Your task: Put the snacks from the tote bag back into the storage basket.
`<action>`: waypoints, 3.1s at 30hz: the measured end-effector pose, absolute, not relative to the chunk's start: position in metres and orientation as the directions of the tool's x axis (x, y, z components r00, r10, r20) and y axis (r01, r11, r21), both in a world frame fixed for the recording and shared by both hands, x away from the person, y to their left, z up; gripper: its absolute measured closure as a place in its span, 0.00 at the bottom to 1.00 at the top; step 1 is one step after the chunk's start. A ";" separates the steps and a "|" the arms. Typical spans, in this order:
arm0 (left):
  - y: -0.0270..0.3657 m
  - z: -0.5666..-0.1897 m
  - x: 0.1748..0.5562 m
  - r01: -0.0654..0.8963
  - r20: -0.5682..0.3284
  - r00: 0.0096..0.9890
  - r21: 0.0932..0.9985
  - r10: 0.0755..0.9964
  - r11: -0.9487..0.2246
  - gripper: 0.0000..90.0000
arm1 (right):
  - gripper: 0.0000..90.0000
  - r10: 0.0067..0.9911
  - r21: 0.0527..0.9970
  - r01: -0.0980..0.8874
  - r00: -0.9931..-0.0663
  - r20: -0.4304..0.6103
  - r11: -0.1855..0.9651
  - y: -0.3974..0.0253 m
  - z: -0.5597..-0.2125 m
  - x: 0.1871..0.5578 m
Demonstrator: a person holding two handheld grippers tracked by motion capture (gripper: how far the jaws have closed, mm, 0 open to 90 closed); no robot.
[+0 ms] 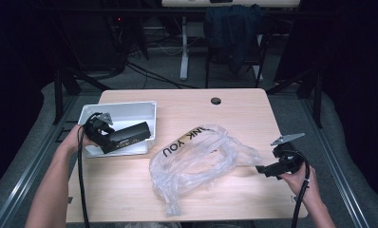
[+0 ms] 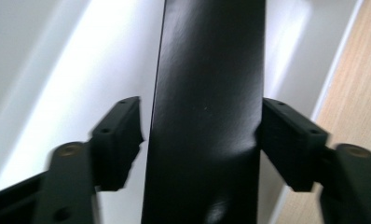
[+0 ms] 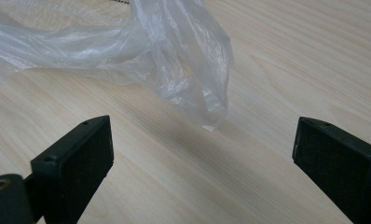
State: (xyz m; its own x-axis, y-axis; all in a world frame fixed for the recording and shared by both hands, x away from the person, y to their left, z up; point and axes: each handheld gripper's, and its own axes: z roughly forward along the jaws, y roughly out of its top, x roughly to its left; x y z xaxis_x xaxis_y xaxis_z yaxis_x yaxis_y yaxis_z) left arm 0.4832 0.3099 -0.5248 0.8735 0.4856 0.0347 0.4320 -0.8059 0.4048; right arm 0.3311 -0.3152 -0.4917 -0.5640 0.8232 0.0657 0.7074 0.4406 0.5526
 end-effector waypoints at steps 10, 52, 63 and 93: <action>0.316 -0.496 0.474 0.489 0.008 0.791 0.593 0.612 -0.639 0.20 | 0.05 0.821 0.554 0.704 -0.568 0.062 0.445 -0.316 -0.491 0.332; 0.223 -0.520 0.508 0.689 -0.043 0.534 0.602 0.844 -0.405 0.97 | 0.06 0.828 0.568 0.696 -0.560 0.045 0.440 -0.320 -0.487 0.327; 0.223 -0.519 0.504 0.686 -0.046 0.554 0.591 0.831 -0.425 0.96 | 0.06 0.826 0.566 0.695 -0.562 0.045 0.442 -0.321 -0.487 0.328; 0.250 -0.450 0.411 0.613 -0.007 0.553 0.681 0.833 -0.401 0.18 | 0.06 0.831 0.587 0.689 -0.554 0.047 0.426 -0.324 -0.483 0.324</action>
